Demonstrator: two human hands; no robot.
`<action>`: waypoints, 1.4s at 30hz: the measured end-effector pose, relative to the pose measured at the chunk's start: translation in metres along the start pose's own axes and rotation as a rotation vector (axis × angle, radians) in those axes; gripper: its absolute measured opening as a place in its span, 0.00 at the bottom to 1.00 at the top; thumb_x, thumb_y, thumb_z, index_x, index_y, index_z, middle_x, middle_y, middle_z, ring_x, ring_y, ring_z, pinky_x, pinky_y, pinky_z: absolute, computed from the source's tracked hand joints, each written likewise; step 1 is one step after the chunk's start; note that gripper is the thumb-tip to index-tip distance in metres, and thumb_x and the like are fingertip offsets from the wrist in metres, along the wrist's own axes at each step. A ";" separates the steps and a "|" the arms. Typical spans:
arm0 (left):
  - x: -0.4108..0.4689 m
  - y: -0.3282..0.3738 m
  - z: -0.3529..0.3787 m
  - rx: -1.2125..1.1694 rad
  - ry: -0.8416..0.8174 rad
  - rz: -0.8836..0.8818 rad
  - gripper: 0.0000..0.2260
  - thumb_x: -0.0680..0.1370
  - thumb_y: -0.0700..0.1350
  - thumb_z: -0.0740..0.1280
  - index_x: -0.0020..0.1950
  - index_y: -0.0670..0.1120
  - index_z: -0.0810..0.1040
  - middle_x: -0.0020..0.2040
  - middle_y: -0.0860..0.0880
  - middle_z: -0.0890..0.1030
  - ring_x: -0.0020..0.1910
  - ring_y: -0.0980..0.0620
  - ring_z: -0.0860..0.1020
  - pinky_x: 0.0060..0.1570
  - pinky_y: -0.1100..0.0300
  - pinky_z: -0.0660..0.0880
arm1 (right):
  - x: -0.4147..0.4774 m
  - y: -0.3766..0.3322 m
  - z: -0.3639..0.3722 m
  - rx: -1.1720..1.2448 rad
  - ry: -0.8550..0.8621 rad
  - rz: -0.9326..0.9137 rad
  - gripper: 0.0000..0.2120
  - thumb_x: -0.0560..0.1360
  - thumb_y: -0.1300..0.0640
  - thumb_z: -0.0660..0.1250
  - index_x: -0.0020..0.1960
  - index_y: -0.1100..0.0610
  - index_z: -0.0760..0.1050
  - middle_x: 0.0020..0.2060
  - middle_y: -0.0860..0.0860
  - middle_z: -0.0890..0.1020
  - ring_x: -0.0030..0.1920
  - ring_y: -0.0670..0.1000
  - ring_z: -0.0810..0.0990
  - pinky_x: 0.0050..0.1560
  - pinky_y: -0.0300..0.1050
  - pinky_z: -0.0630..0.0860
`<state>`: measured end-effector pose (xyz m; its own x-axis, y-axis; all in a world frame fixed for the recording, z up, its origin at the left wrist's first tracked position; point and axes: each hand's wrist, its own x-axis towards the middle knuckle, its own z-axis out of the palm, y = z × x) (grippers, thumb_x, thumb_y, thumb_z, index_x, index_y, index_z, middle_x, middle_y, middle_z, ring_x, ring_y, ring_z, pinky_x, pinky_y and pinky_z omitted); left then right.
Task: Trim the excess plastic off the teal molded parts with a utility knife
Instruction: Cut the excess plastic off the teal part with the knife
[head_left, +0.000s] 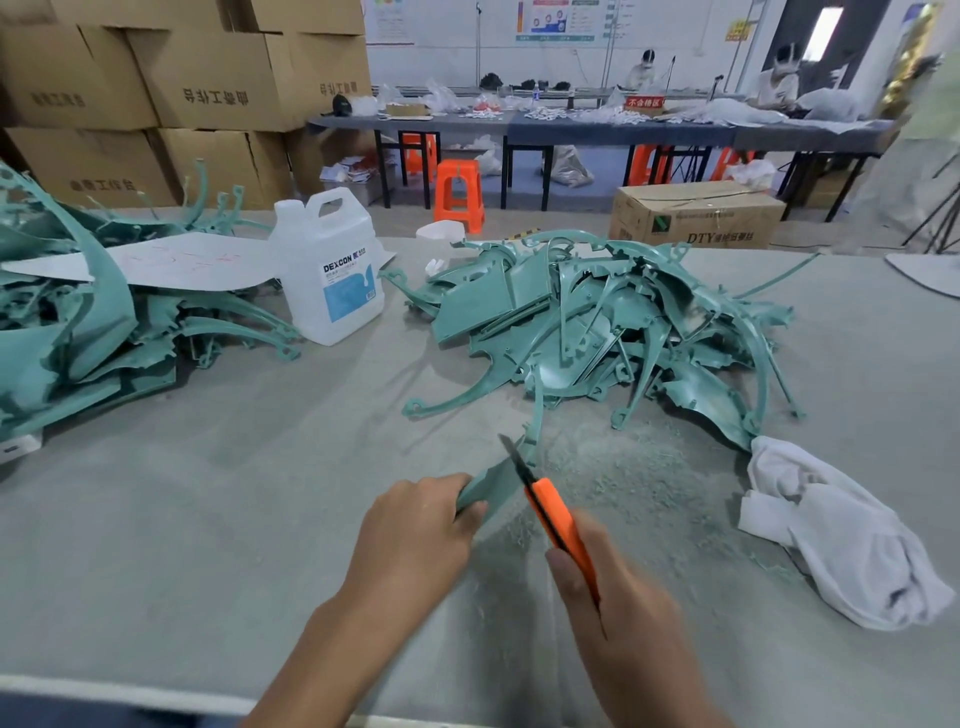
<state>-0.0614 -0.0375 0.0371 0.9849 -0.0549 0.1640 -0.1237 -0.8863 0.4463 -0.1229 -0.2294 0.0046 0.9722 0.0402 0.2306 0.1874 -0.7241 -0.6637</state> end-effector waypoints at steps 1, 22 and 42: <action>0.001 0.002 -0.001 0.016 0.001 0.001 0.15 0.81 0.54 0.63 0.38 0.48 0.69 0.35 0.49 0.78 0.40 0.46 0.76 0.39 0.51 0.71 | -0.002 -0.004 0.000 -0.001 -0.012 -0.017 0.20 0.74 0.30 0.48 0.66 0.28 0.56 0.36 0.33 0.76 0.36 0.36 0.76 0.35 0.31 0.71; -0.007 0.006 -0.005 0.027 0.053 -0.028 0.16 0.80 0.56 0.64 0.36 0.49 0.68 0.30 0.51 0.73 0.37 0.47 0.74 0.33 0.53 0.63 | 0.002 -0.011 -0.018 0.073 -0.090 0.053 0.21 0.72 0.29 0.51 0.61 0.33 0.68 0.37 0.38 0.79 0.34 0.42 0.79 0.34 0.36 0.72; -0.013 0.014 -0.075 -1.874 0.209 -0.360 0.16 0.78 0.47 0.65 0.65 0.49 0.80 0.60 0.48 0.84 0.57 0.49 0.83 0.44 0.50 0.83 | -0.002 -0.003 -0.021 0.608 0.200 0.237 0.17 0.71 0.36 0.60 0.55 0.41 0.77 0.30 0.53 0.77 0.22 0.53 0.73 0.21 0.44 0.71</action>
<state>-0.0848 -0.0146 0.1068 0.9795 0.1654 -0.1151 -0.0407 0.7217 0.6910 -0.1283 -0.2414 0.0212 0.9631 -0.2416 0.1183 0.0753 -0.1799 -0.9808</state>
